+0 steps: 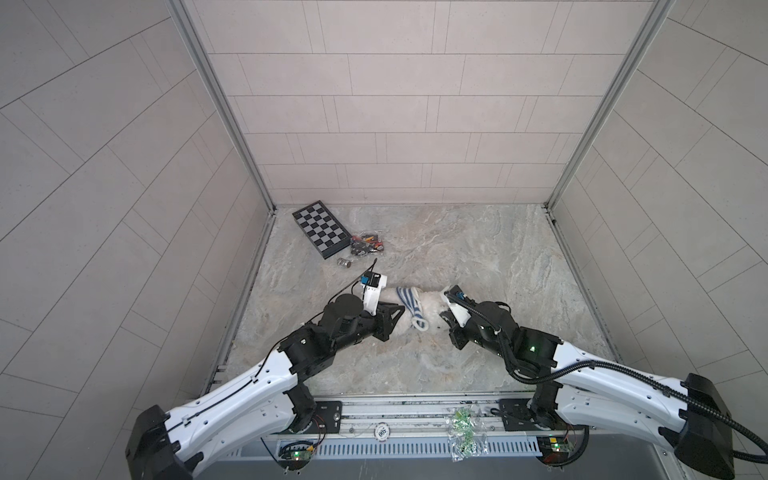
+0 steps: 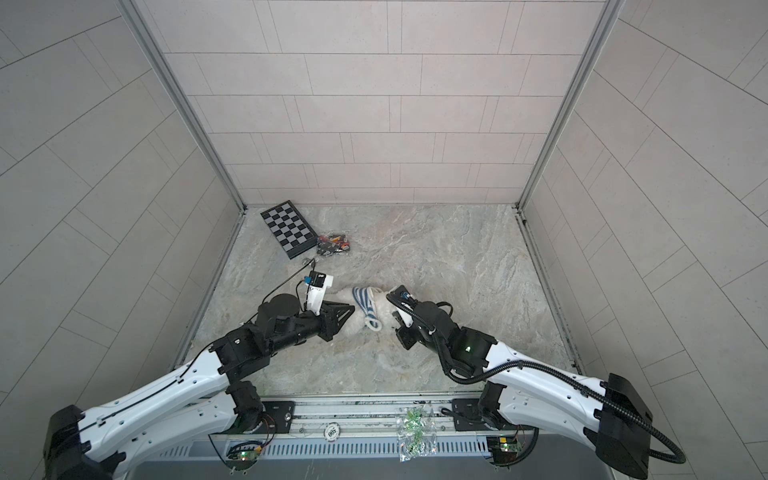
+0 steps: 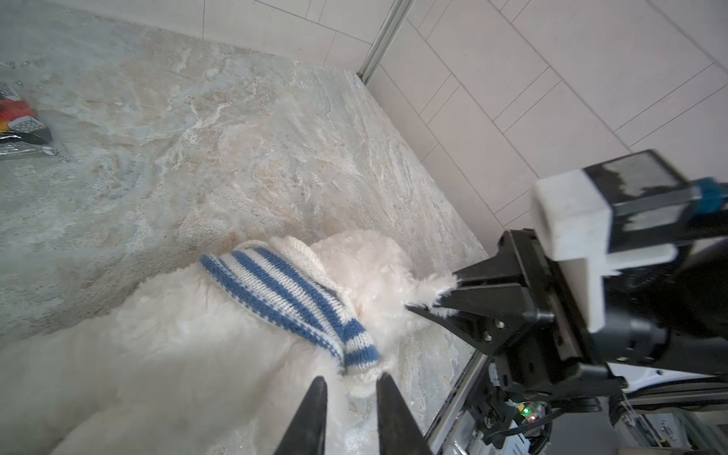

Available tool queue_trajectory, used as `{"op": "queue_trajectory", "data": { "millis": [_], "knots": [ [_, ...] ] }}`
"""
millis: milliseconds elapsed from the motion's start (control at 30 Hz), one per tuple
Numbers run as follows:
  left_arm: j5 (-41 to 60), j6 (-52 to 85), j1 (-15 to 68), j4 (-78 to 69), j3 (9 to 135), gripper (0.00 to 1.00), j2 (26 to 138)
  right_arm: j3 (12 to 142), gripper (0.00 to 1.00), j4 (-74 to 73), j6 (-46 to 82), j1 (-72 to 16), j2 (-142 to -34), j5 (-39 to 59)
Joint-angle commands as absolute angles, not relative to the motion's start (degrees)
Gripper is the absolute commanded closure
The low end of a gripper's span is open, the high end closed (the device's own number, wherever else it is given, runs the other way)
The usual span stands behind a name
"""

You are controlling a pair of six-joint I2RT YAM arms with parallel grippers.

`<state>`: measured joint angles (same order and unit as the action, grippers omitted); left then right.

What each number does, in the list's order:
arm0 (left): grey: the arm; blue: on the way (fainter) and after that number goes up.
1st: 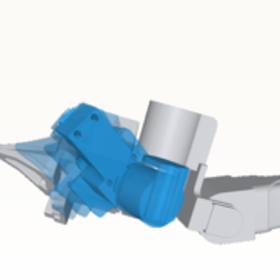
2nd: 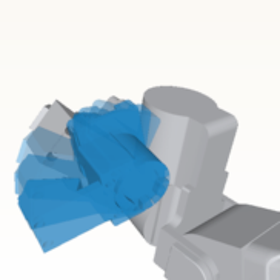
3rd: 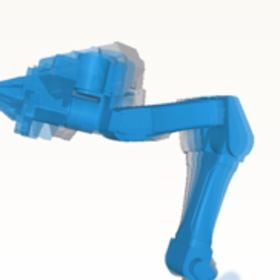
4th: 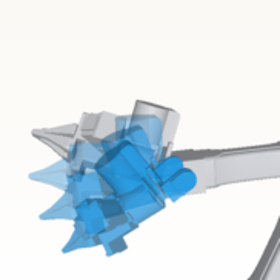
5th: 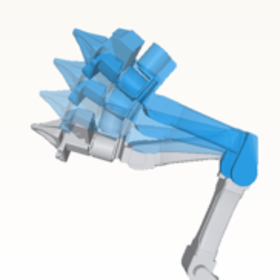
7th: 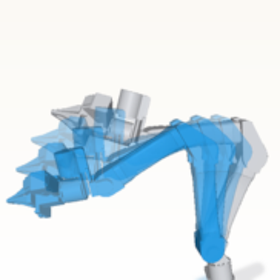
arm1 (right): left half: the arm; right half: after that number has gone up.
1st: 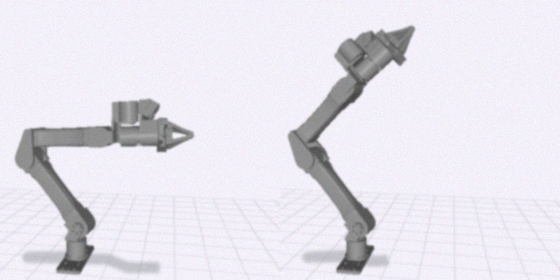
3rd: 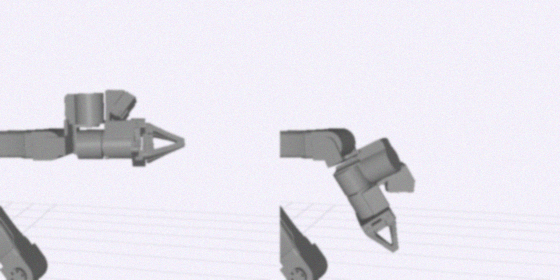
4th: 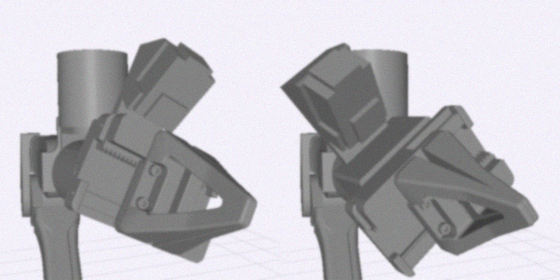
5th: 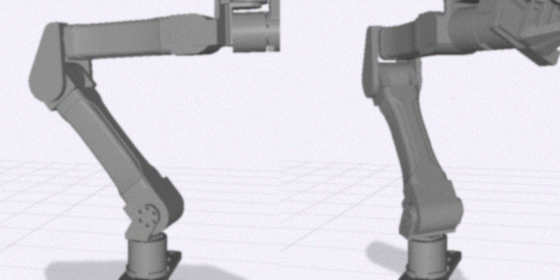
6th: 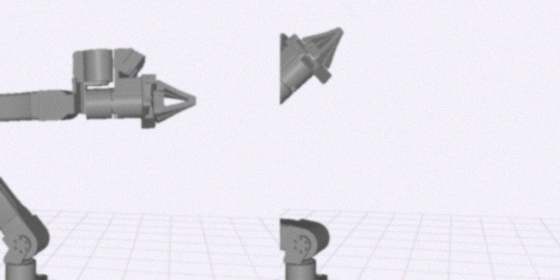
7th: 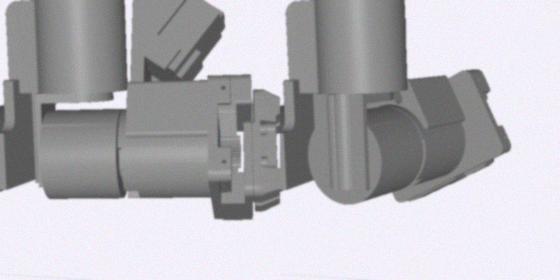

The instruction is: Dress the teddy bear

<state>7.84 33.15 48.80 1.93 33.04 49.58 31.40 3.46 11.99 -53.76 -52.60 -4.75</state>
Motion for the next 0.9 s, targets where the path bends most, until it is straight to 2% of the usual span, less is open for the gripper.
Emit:
{"op": "queue_trajectory", "data": {
  "millis": [0, 333, 633, 767, 867],
  "knots": [
    [6.7, 37.0, 48.9, -2.1, 32.9, 0.76, 51.8, 31.0, 1.0, 1.7, 11.4, -54.6, -50.9, -7.2],
    [7.0, 38.0, 48.9, -3.6, 34.3, 0.68, 57.7, 29.3, 1.0, -0.7, 9.5, -55.2, -49.9, -7.0],
    [7.1, 39.0, 48.9, -5.6, 34.4, 0.69, 60.5, 29.4, 1.0, -1.1, 8.5, -55.4, -50.0, -6.9],
    [7.7, 39.4, 48.9, -7.4, 34.5, 0.75, 61.8, 29.1, 1.0, -1.3, 8.5, -55.5, -50.0, -6.9],
    [8.4, 39.5, 48.9, -8.0, 34.6, 0.85, 62.0, 28.7, 1.0, -1.0, 8.4, -55.5, -49.5, -7.4]
  ]
}}
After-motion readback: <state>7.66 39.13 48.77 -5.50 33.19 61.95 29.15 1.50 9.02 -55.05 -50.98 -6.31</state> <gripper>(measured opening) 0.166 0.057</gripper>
